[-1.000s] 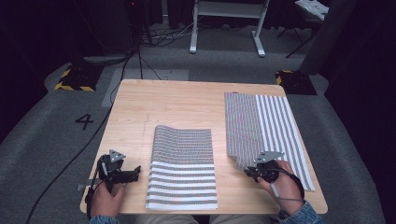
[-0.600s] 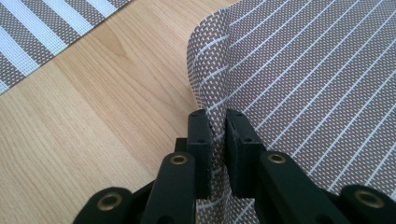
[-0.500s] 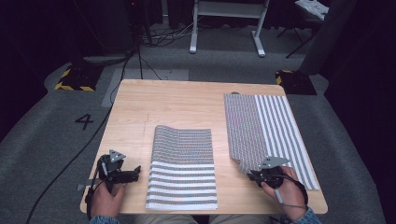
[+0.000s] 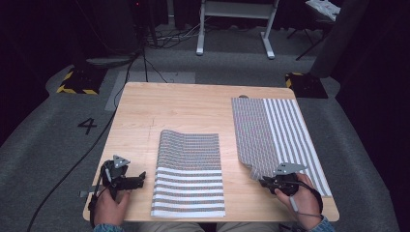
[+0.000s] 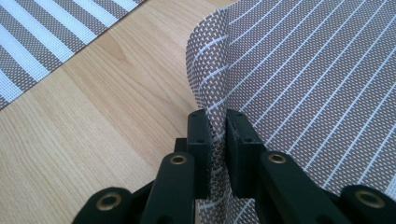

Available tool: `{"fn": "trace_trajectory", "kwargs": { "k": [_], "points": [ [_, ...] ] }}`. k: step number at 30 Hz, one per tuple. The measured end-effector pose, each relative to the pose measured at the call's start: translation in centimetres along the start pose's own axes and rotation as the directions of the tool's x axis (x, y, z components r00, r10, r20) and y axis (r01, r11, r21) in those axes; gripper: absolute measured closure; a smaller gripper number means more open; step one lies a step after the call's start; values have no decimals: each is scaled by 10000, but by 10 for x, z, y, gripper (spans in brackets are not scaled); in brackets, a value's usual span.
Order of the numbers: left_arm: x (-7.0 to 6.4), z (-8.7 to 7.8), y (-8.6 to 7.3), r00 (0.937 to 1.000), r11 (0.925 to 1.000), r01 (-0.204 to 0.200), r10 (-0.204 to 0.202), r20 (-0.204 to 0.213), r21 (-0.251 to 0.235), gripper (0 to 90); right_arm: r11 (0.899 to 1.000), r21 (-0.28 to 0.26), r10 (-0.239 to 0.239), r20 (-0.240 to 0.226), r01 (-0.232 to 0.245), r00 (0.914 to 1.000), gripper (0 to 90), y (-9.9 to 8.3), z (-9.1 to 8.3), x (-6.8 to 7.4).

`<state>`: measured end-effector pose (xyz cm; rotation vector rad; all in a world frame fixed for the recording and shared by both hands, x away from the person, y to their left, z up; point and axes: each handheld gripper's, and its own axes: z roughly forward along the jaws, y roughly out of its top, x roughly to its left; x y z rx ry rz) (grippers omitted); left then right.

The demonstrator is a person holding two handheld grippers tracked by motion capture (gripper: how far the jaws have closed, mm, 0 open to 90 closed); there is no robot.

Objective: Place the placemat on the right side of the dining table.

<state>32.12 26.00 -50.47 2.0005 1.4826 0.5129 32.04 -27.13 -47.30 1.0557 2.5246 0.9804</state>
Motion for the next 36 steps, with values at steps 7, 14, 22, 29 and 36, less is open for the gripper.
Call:
{"fn": "trace_trajectory", "kwargs": {
  "k": [7, 14, 22, 29, 36],
  "points": [
    [0, 0, 0, 10000, 10000, 11, -11, 31, 2, 2, 10000, 47, -72, 22, 71, 10000, 803, 1, 0, 0],
    [0, 0, 0, 10000, 10000, 35, -35, -7, -3, 2, 9957, -687, 540, -1201, -626, 9913, 595, 0, -3, 8],
    [0, 0, 0, 10000, 10000, 39, -39, -6, -10, 2, 9992, -380, 65, -547, -86, 9985, 853, 9, -9, 6],
    [0, 0, -1, 10000, 10000, 33, -33, 13, 4, 2, 9976, 579, -328, -868, 379, 9957, 813, 8, 17, 18],
    [0, 0, -1, 10000, 10000, 33, -33, 14, 4, 2, 9967, 628, -470, -581, 506, 9972, 801, 6, 19, 23]
  ]
}}
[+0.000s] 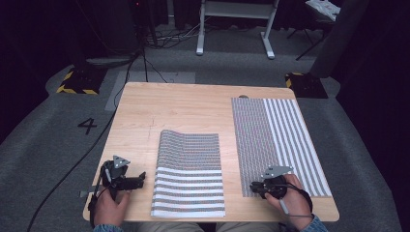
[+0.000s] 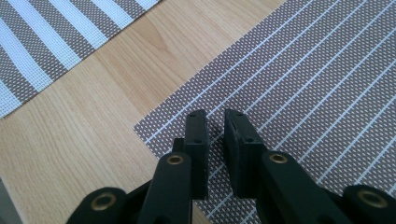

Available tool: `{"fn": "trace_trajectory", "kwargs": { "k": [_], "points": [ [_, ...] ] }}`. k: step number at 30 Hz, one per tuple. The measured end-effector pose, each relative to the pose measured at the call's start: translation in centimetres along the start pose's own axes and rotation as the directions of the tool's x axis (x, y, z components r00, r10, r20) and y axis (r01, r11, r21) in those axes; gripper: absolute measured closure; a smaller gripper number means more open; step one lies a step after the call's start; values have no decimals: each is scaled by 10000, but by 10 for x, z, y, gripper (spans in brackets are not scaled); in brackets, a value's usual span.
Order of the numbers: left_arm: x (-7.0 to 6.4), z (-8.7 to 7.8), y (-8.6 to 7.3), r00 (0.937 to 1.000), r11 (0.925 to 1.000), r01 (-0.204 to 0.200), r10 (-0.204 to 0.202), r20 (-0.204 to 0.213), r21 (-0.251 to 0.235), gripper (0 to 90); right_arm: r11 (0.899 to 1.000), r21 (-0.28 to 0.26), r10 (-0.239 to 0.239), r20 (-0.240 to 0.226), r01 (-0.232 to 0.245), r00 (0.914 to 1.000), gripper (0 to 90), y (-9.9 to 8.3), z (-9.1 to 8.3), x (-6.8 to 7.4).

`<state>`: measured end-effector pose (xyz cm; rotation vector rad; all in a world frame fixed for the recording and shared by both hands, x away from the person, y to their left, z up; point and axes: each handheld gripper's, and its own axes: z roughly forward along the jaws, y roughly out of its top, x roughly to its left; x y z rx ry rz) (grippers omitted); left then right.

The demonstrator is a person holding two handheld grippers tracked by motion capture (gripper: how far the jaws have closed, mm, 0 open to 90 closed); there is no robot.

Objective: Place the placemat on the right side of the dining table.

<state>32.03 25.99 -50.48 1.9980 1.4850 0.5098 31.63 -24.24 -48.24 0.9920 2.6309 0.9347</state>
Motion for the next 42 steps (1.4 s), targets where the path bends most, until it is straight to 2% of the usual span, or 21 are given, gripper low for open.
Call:
{"fn": "trace_trajectory", "kwargs": {
  "k": [3, 7, 8, 10, 13, 17, 21, 28, 32, 36, 40, 42],
  "points": [
    [0, 0, 0, 10000, 10000, 0, 0, 0, 0, 2, 9999, -101, 70, 1, -70, 10000, 784, -2, 0, 0],
    [0, 0, 0, 10000, 10000, -3, 3, 3, 5, 2, 9988, -285, 388, -299, -396, 9988, 675, -3, -1, 1],
    [0, -1, -1, 10000, 10000, -46, 46, 1, 37, 2, 9979, -497, 404, -288, -418, 9988, 650, -3, -1, 1],
    [0, -1, -2, 10000, 10000, -28, 28, -5, -33, 3, 9929, -1114, 389, -258, -415, 9989, 603, -1, -4, 2],
    [1, -2, -2, 9999, 10000, -88, 88, 64, 0, 3, 9792, -2008, 254, -291, -307, 9993, 510, 9, -13, 5],
    [1, -3, -3, 9999, 10000, -72, 72, 72, -9, 3, 9649, -2618, 87, -405, -190, 9991, 419, 25, -23, 15],
    [1, -3, -4, 9999, 10000, -74, 74, 70, -24, 3, 9596, -2815, -217, -674, 18, 9975, 375, 38, -27, 31],
    [1, -2, -2, 9999, 9999, -97, 97, 98, 30, 1, 9584, -2782, -860, -687, 637, 9939, 285, 55, -17, 57],
    [1, 0, 0, 9999, 10000, -96, 95, 102, 23, 1, 9606, -2625, -1219, -1026, 913, 9872, 268, 61, -6, 73],
    [1, 0, 0, 9999, 9999, -111, 110, 109, 9, 1, 9701, -2165, -1418, -1371, 1100, 9804, 257, 66, 5, 84],
    [1, 0, 0, 9999, 9999, -113, 112, 104, 11, 1, 9825, -1321, -1531, -1685, 1316, 9737, 247, 68, 16, 91],
    [1, 0, 0, 9999, 9999, -115, 115, 103, 13, 1, 9814, -859, -1847, -1778, 1718, 9666, 257, 66, 23, 94]
  ]
}}
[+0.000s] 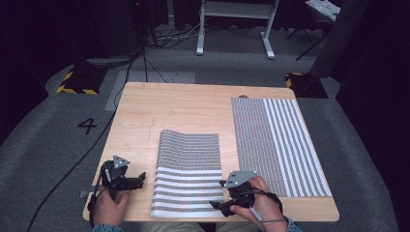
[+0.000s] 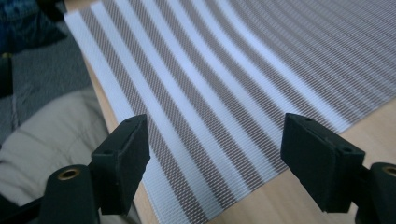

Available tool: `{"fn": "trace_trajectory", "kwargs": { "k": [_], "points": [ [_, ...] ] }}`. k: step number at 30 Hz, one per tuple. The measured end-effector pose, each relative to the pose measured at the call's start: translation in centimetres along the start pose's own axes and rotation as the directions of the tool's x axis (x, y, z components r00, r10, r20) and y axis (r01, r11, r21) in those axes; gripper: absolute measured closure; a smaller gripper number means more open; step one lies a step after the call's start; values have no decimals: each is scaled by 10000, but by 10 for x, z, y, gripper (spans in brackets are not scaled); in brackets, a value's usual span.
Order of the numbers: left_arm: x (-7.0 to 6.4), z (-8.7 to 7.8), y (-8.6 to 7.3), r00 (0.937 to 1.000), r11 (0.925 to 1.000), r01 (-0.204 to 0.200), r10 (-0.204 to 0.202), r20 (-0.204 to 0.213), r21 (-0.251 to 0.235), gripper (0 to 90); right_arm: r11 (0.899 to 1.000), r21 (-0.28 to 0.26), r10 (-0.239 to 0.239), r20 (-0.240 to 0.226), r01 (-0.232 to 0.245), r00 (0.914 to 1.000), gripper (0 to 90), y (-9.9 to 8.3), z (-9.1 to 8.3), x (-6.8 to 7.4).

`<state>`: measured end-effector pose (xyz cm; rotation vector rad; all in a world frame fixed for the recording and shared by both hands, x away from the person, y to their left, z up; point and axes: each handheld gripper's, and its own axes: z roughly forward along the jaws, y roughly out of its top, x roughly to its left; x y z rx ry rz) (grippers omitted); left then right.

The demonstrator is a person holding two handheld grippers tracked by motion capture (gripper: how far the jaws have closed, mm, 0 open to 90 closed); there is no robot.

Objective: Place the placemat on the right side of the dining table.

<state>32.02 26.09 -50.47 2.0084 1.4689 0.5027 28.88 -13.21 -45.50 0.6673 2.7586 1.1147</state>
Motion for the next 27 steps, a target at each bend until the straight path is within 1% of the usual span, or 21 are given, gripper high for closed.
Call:
{"fn": "trace_trajectory", "kwargs": {
  "k": [2, 3, 4, 5, 6, 7, 8, 9, 10, 11, 13, 14, 15, 17, 18, 19, 22, 23, 24, 25, 27],
  "points": [
    [0, 0, 0, 10000, 10000, 0, 0, -1, -2, 1, 9998, -1, 193, -141, -193, 9997, 260, -3, 9, 5],
    [0, 0, 0, 10000, 10000, 4, -4, -4, -3, 1, 10000, 72, 12, -145, -11, 9999, 262, -5, 14, 4],
    [0, 0, 0, 10000, 10000, 20, -20, -19, 13, 1, 10000, 72, 16, -140, -15, 9999, 262, -7, 18, 5],
    [0, 0, 0, 10000, 10000, 18, -18, -29, 5, 1, 10000, -39, -66, -147, 65, 9999, 262, -9, 22, 6],
    [0, 0, 0, 10000, 10000, 20, -20, -21, 5, 1, 9998, -112, 154, -123, -155, 9998, 262, -10, 26, 9],
    [0, 0, 0, 10000, 10000, 23, -23, -24, 3, 2, 9999, -104, -54, 16, 54, 10000, 262, -11, 29, 9],
    [0, 0, 0, 10000, 10000, 21, -21, -28, 5, 1, 9998, -126, -126, 109, 127, 9999, 262, -12, 32, 11],
    [0, 0, 0, 10000, 10000, 22, -22, -22, 6, 2, 9995, -56, -295, 198, 296, 9994, 262, -13, 34, 11],
    [0, 0, 0, 10000, 10000, 17, -17, -27, 7, 2, 9995, -128, -296, 199, 299, 9994, 262, -14, 37, 12],
    [0, 0, 0, 10000, 10000, 20, -20, -25, 6, 2, 9992, -378, -130, 112, 134, 9999, 262, -14, 40, 14],
    [0, 0, 0, 10000, 10000, 18, -18, -50, 6, 2, 9980, -549, -297, 226, 309, 9993, 249, -16, 44, 15],
    [0, 0, 0, 10000, 10000, 22, -22, -32, 5, 2, 9964, -743, -383, 275, 403, 9989, 249, -16, 46, 15],
    [0, 0, 0, 10000, 10000, 22, -22, -25, 5, 1, 9960, -761, -442, 378, 470, 9983, 247, -17, 47, 16],
    [0, 0, 0, 10000, 10000, 19, -19, -25, 6, 1, 9952, -911, -318, 504, 363, 9982, 220, -19, 49, 18],
    [0, 0, 0, 10000, 10000, 23, -23, -27, 4, 2, 9941, -986, -392, 611, 451, 9974, 211, -20, 50, 18],
    [0, 0, 0, 10000, 10000, 20, -20, -26, 7, 1, 9913, -1144, -586, 588, 650, 9965, 211, -20, 50, 16],
    [0, 0, 0, 10000, 10000, 20, -20, -27, 5, 2, 9916, -1146, -535, 561, 597, 9970, 209, -21, 50, 17],
    [0, 0, 0, 10000, 10000, 20, -20, -27, 3, 1, 9919, -1094, -589, 567, 649, 9967, 209, -21, 50, 16],
    [0, 0, 0, 10000, 10000, 19, -19, -27, 3, 1, 9939, -992, -426, 563, 481, 9975, 209, -21, 49, 17],
    [0, 0, 0, 10000, 10000, 20, -20, -25, 7, 2, 9923, -1081, -548, 566, 607, 9969, 208, -21, 50, 16],
    [0, 0, 0, 10000, 10000, 43, -43, -40, 4, 2, 9918, -1110, -574, 556, 633, 9968, 208, -21, 50, 16]
  ]
}}
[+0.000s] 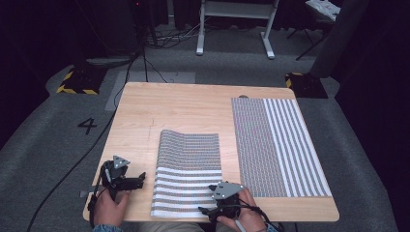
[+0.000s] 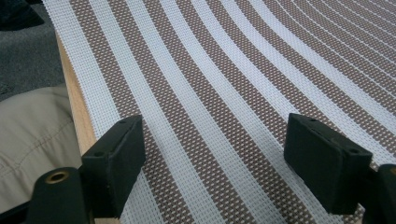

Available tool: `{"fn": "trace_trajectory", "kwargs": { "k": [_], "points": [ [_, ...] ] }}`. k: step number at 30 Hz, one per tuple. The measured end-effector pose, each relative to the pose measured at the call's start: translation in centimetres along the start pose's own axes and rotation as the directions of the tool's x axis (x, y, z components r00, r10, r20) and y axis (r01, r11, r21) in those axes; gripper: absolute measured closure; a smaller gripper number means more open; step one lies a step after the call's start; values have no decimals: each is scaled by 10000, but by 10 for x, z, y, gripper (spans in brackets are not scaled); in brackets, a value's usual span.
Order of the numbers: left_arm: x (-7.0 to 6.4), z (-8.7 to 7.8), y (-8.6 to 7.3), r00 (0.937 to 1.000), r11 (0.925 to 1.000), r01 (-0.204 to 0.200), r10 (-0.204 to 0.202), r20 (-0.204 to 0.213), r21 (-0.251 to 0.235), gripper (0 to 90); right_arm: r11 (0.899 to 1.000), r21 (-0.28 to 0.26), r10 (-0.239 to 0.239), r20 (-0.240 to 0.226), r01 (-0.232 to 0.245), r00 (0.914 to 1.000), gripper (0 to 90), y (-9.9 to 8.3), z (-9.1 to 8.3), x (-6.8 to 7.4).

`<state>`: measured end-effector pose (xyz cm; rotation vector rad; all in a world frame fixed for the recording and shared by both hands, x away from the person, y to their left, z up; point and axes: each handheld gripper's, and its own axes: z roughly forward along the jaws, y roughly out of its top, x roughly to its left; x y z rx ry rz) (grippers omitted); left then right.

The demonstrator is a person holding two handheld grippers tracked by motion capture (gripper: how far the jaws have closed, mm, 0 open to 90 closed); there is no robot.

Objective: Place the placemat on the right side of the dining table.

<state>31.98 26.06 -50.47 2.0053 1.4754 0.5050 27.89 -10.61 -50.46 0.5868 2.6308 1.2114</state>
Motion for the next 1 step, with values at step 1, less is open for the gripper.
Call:
{"fn": "trace_trajectory", "kwargs": {
  "k": [1],
  "points": [
    [0, 0, 0, 10000, 10000, -2, 2, -26, 0, 2, 10000, 1, -6, 2, 6, 10000, 208, 0, 0, 0]
  ]
}}
